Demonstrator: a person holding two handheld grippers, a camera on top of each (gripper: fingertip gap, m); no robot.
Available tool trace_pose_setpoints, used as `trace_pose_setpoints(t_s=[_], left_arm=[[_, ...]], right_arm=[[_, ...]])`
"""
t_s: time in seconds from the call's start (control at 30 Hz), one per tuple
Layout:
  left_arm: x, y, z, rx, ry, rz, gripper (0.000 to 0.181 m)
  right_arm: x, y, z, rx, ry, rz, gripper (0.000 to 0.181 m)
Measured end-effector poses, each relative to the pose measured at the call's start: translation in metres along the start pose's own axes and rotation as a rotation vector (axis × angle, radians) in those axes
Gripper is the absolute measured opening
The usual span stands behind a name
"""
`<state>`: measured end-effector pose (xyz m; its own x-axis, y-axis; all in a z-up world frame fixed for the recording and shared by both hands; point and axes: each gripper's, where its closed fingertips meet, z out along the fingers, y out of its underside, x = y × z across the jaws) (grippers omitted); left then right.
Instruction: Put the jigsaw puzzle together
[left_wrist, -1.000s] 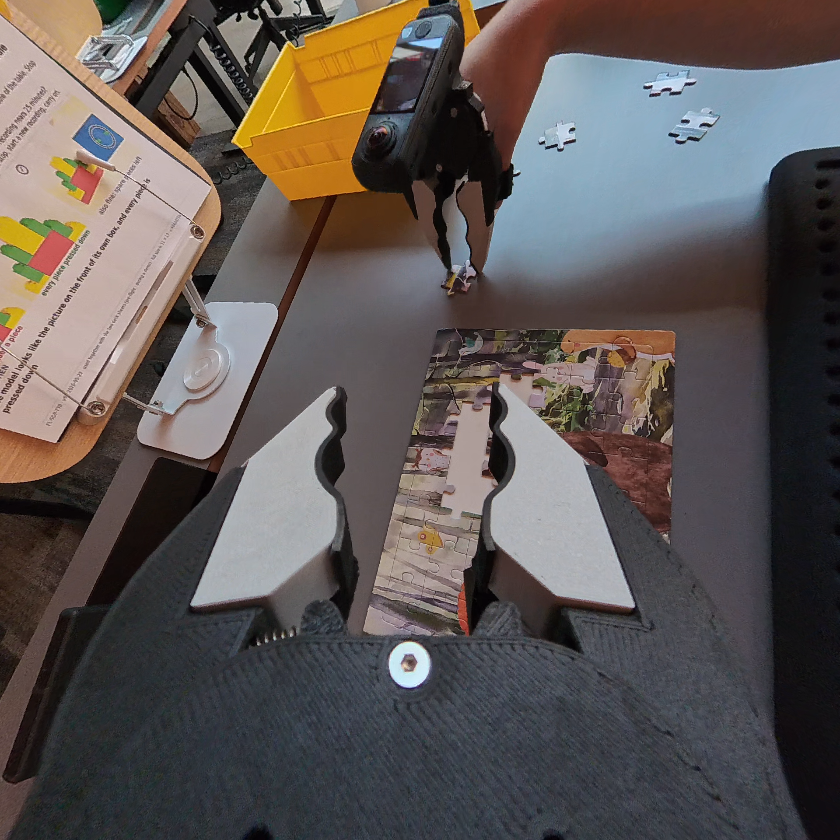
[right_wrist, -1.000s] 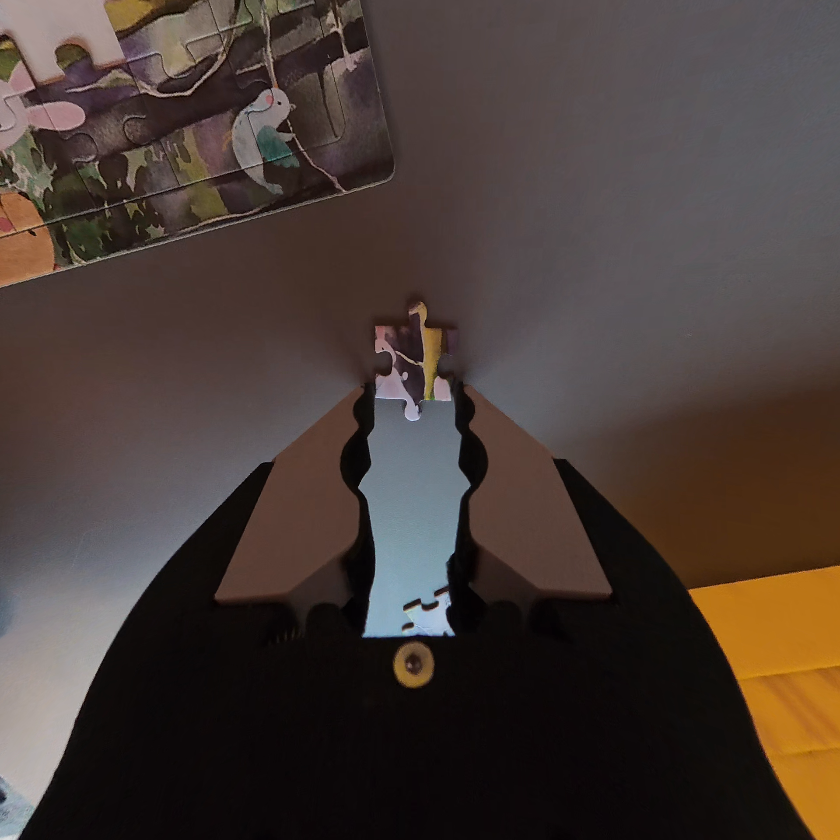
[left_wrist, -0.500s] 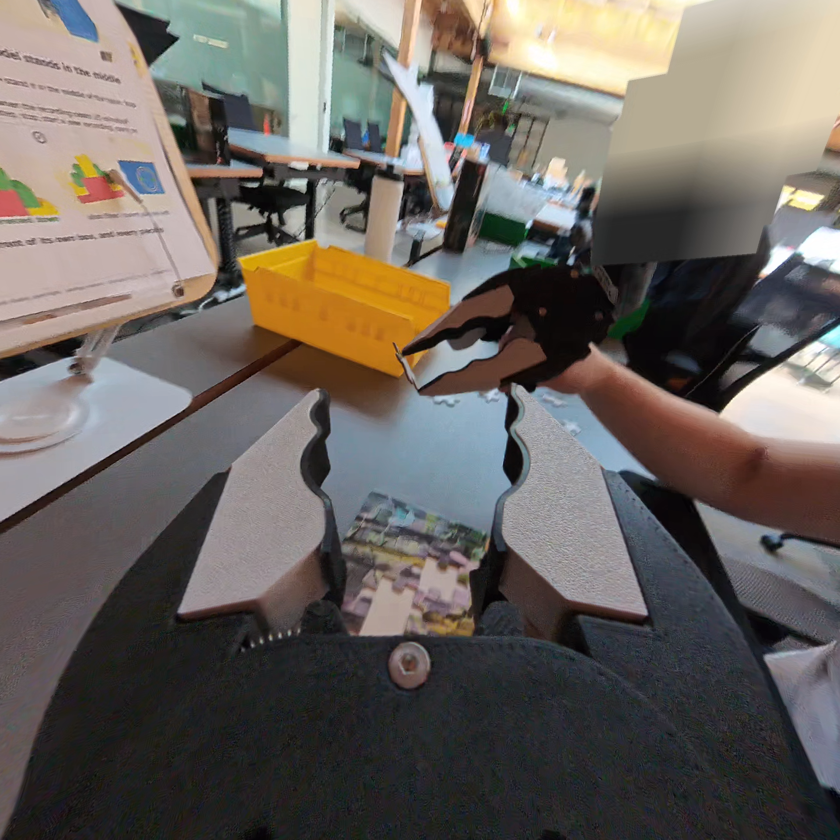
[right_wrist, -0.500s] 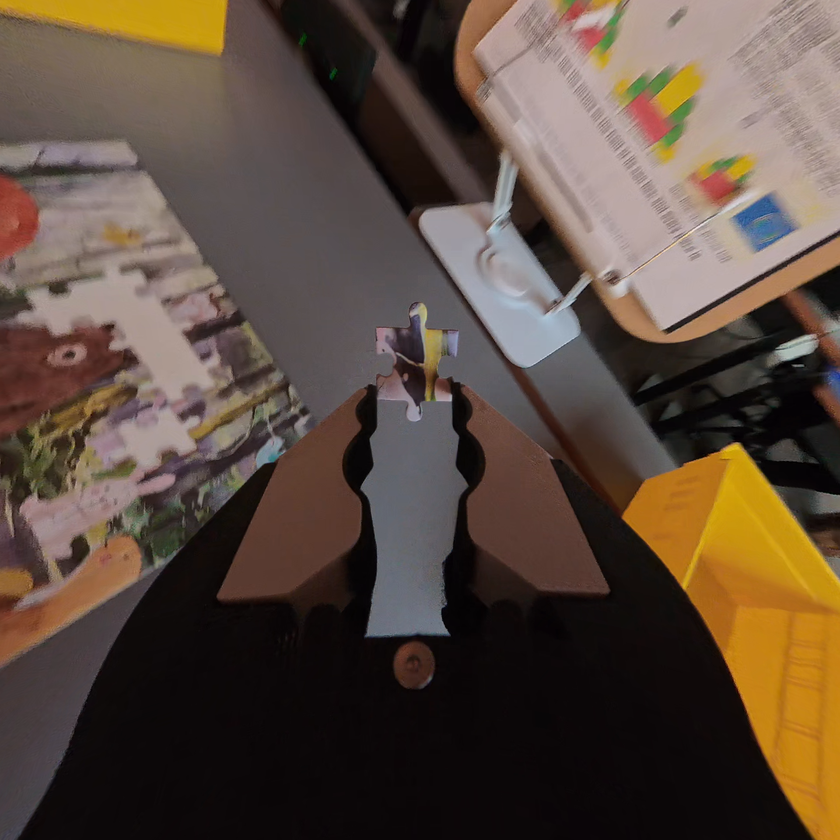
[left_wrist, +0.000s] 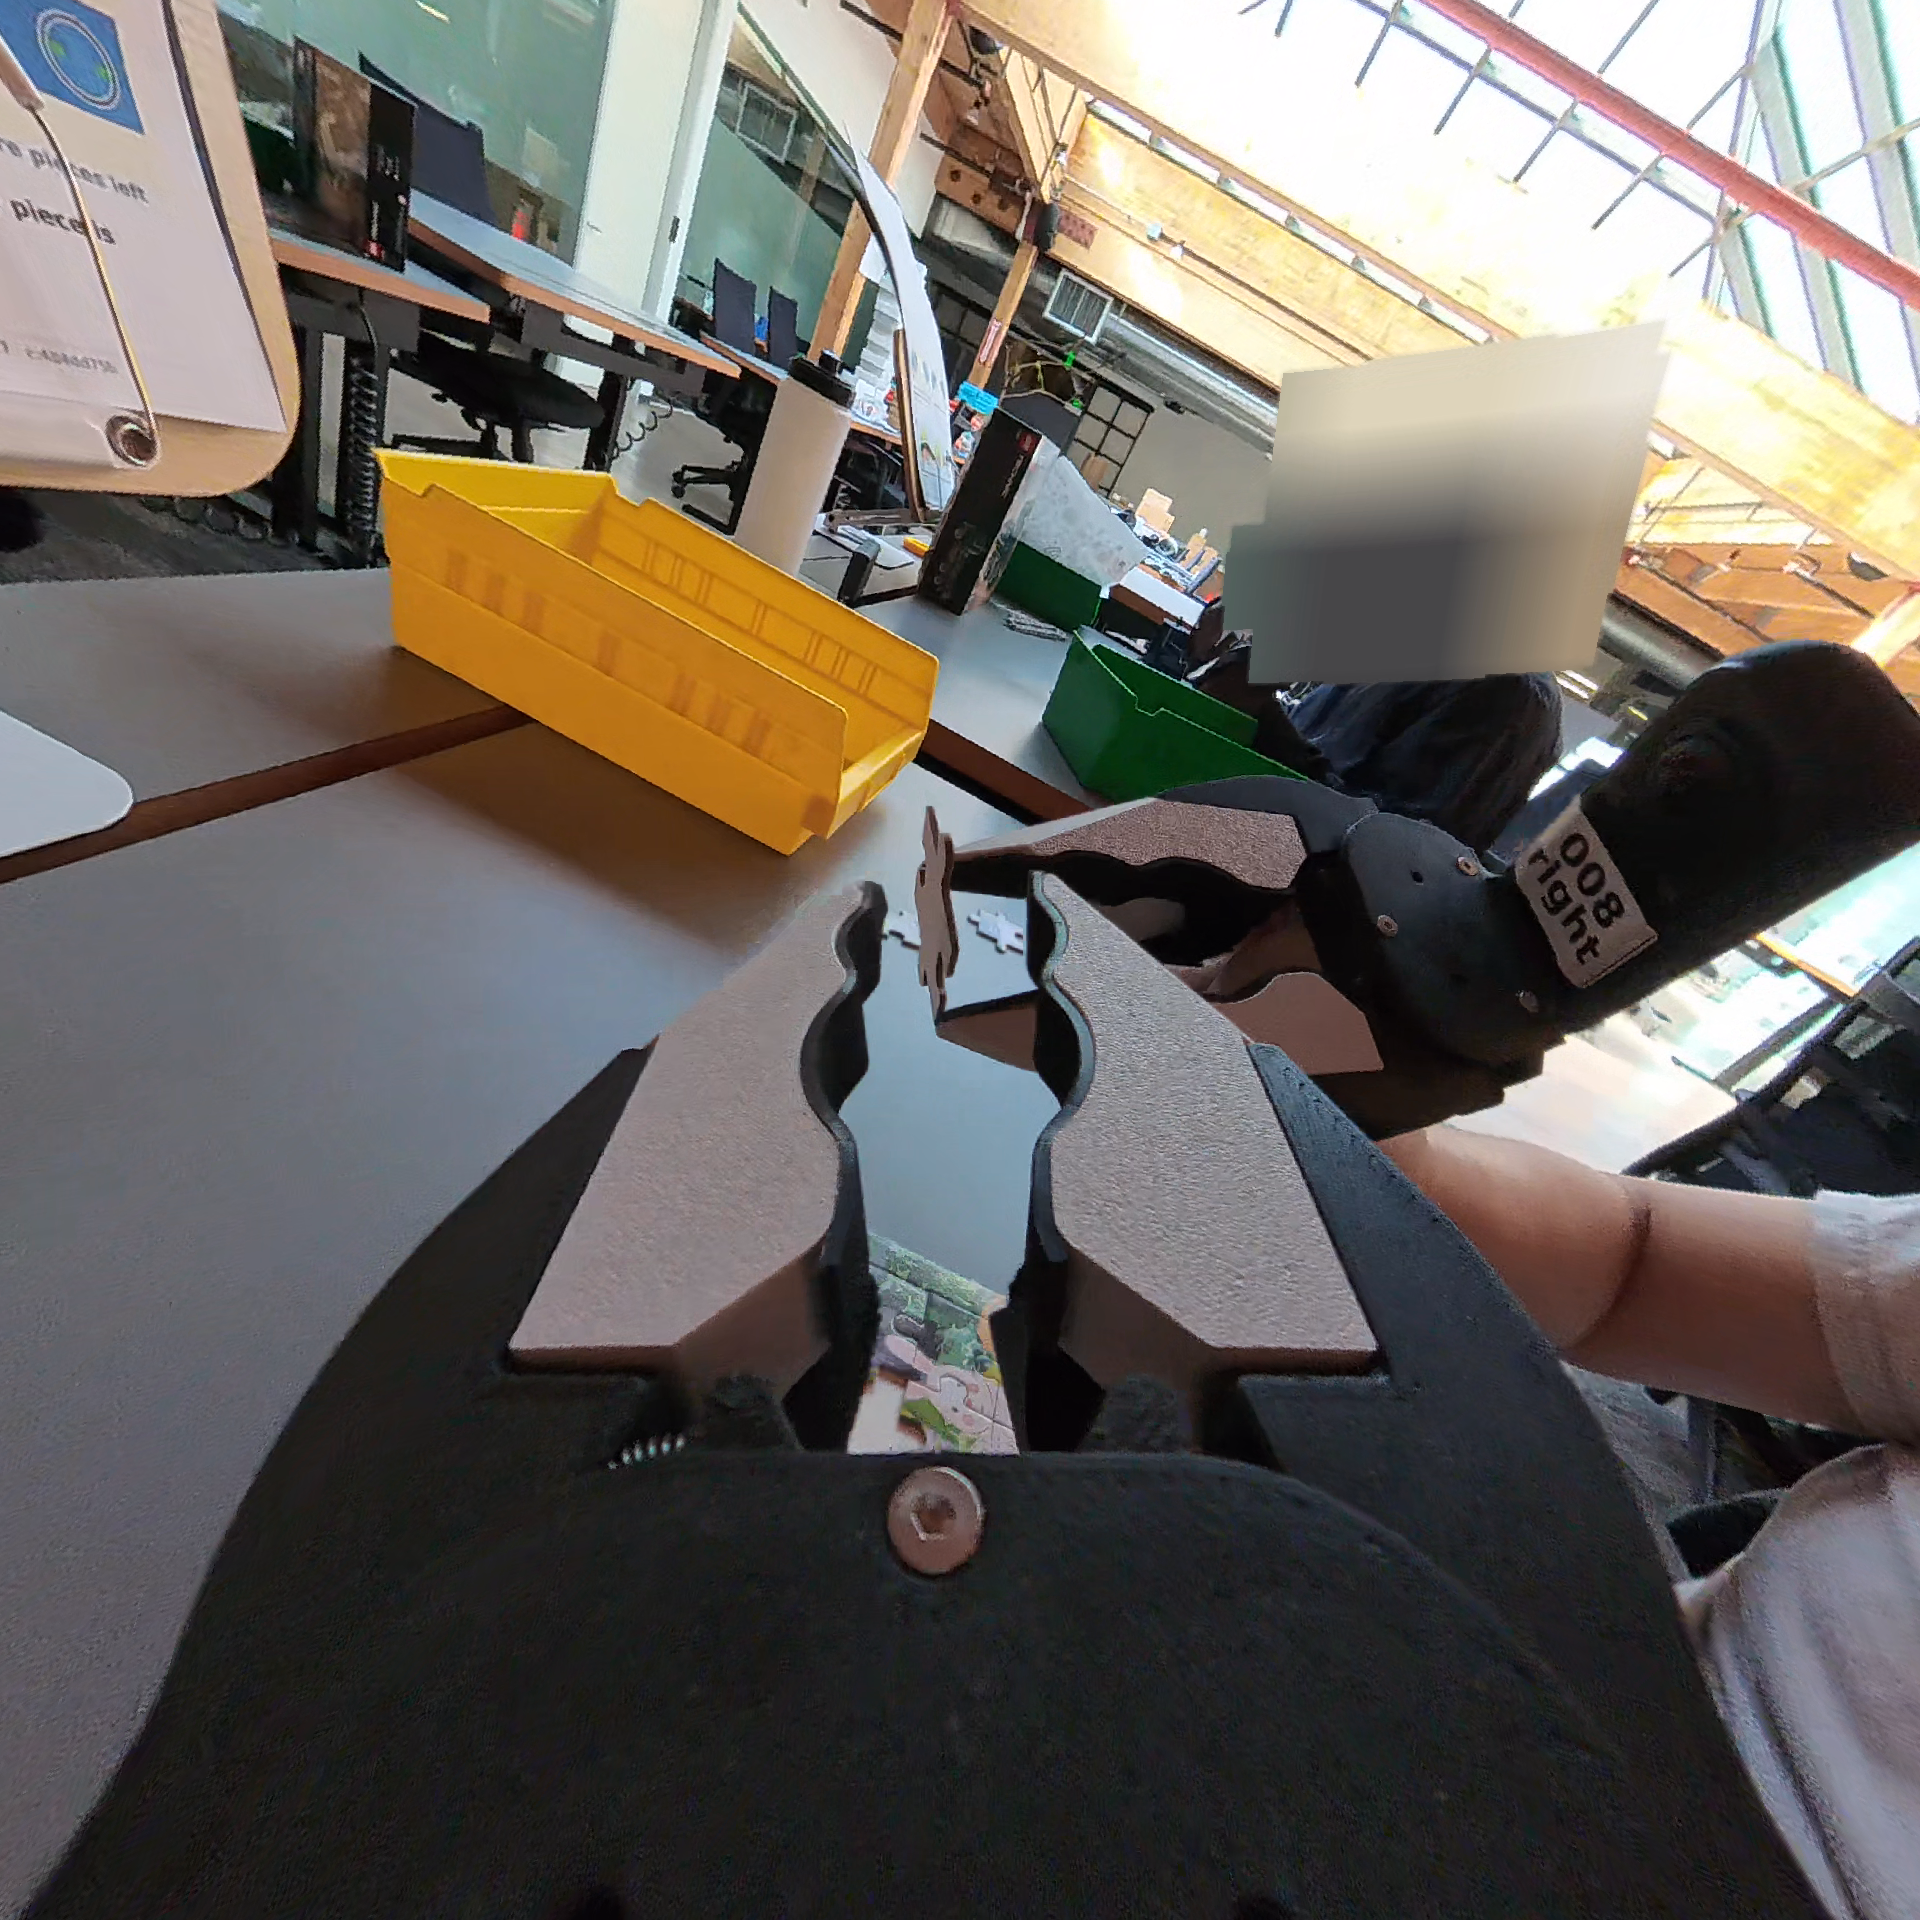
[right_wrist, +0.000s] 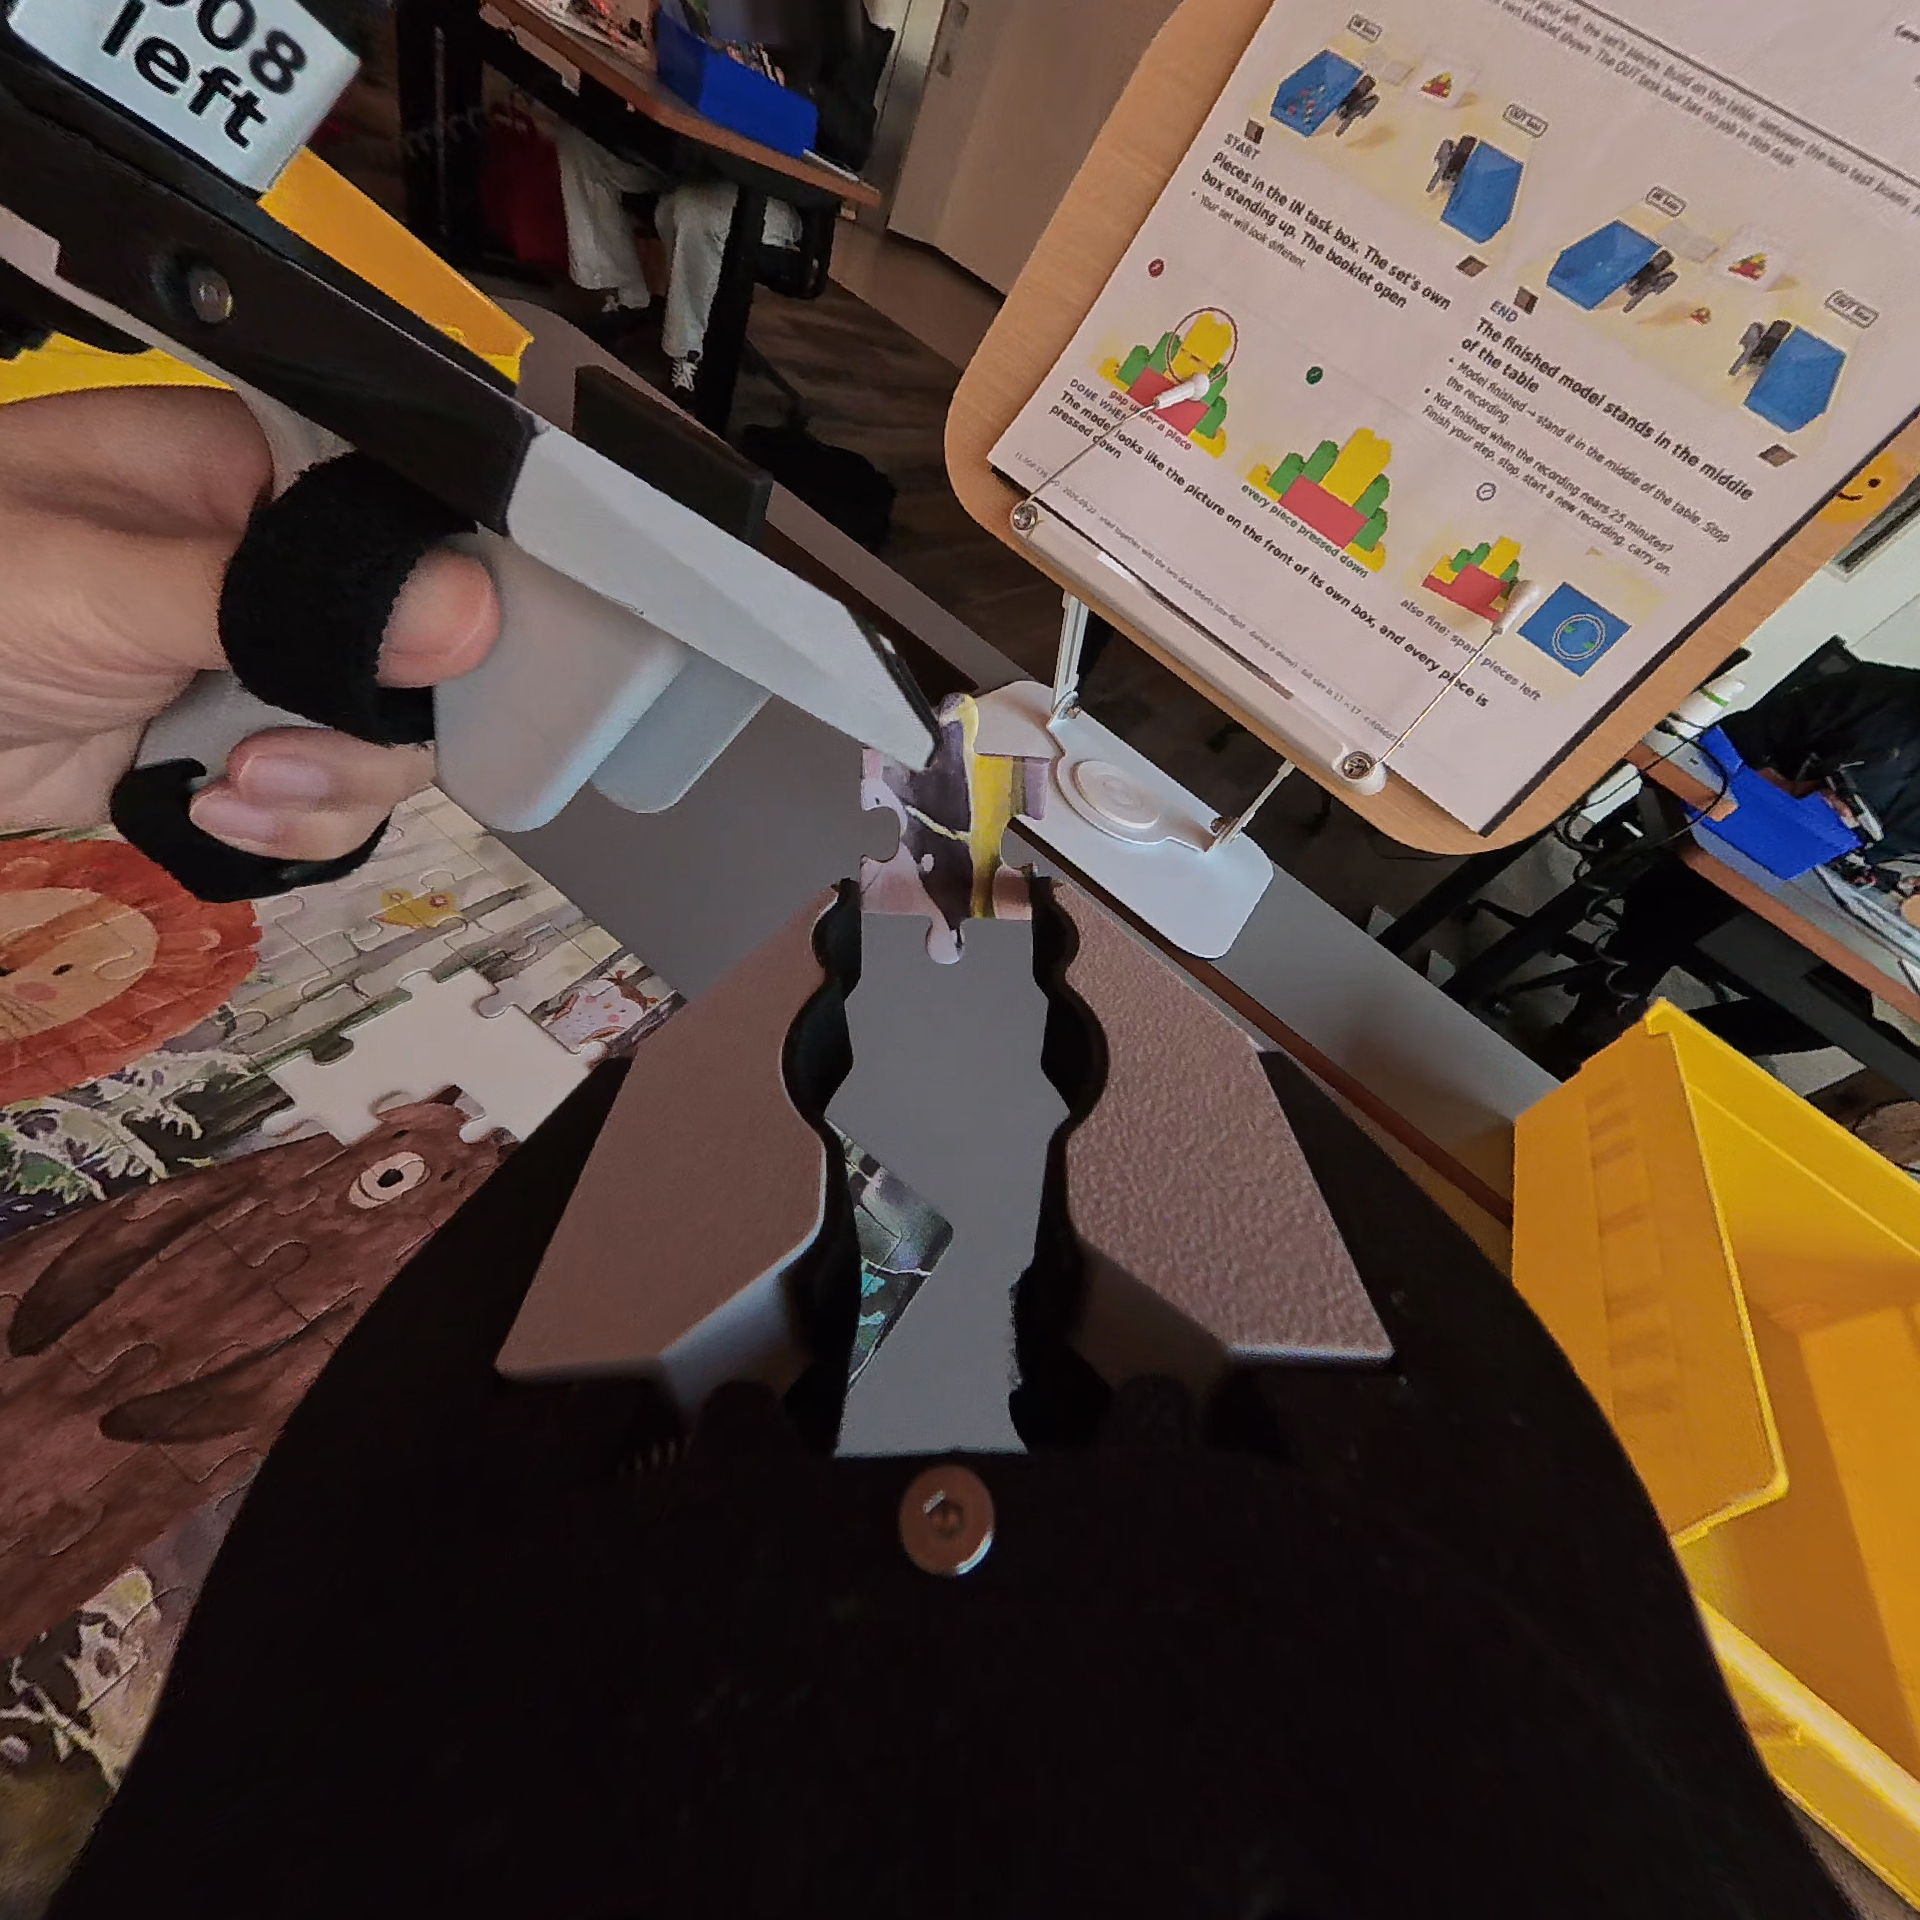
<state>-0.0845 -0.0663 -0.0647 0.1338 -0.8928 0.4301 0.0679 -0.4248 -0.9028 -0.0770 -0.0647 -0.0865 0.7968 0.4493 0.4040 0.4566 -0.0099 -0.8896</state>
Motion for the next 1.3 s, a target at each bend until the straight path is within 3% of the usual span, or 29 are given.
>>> trace_pose_setpoints(t_s=[0.1, 0.2, 0.23, 0.3, 0.4, 0.53, 1.13, 1.17, 1.23, 1.3], left_arm=[[-0.001, 0.008, 0.001, -0.051, 0.003, 0.005, 0.001], [-0.006, 0.013, -0.004, -0.107, -0.012, 0.021, 0.000], [-0.005, 0.015, -0.007, -0.142, 0.007, 0.016, 0.000], [-0.005, 0.021, -0.014, -0.228, 0.039, -0.021, 0.000], [-0.005, 0.040, -0.030, -0.386, 0.076, -0.082, 0.000], [-0.008, 0.061, -0.048, -0.546, 0.088, -0.127, 0.000], [-0.004, 0.068, -0.049, -0.574, 0.141, -0.207, 0.000], [-0.004, 0.066, -0.049, -0.566, 0.143, -0.212, 0.002], [-0.013, 0.061, -0.050, -0.538, 0.097, -0.225, 0.026], [-0.024, 0.058, -0.055, -0.522, 0.038, -0.221, 0.028]], right_arm=[[-0.003, 0.003, 0.002, -0.010, 0.002, -0.021, 0.032], [-0.011, 0.003, 0.001, -0.005, -0.049, -0.078, 0.033], [-0.017, 0.002, -0.001, 0.003, -0.103, -0.132, 0.042], [-0.021, 0.002, -0.002, 0.008, -0.158, -0.302, 0.055], [-0.052, 0.021, -0.008, -0.026, -0.423, -0.653, 0.059], [-0.052, 0.028, -0.004, -0.084, -0.454, -0.883, 0.054], [-0.079, 0.021, 0.001, -0.097, -0.532, -0.783, 0.030], [-0.079, 0.022, -0.001, -0.111, -0.545, -0.760, 0.029], [-0.076, 0.034, -0.005, -0.189, -0.610, -0.710, 0.029], [-0.075, 0.065, -0.013, -0.379, -0.748, -0.600, 0.029]])
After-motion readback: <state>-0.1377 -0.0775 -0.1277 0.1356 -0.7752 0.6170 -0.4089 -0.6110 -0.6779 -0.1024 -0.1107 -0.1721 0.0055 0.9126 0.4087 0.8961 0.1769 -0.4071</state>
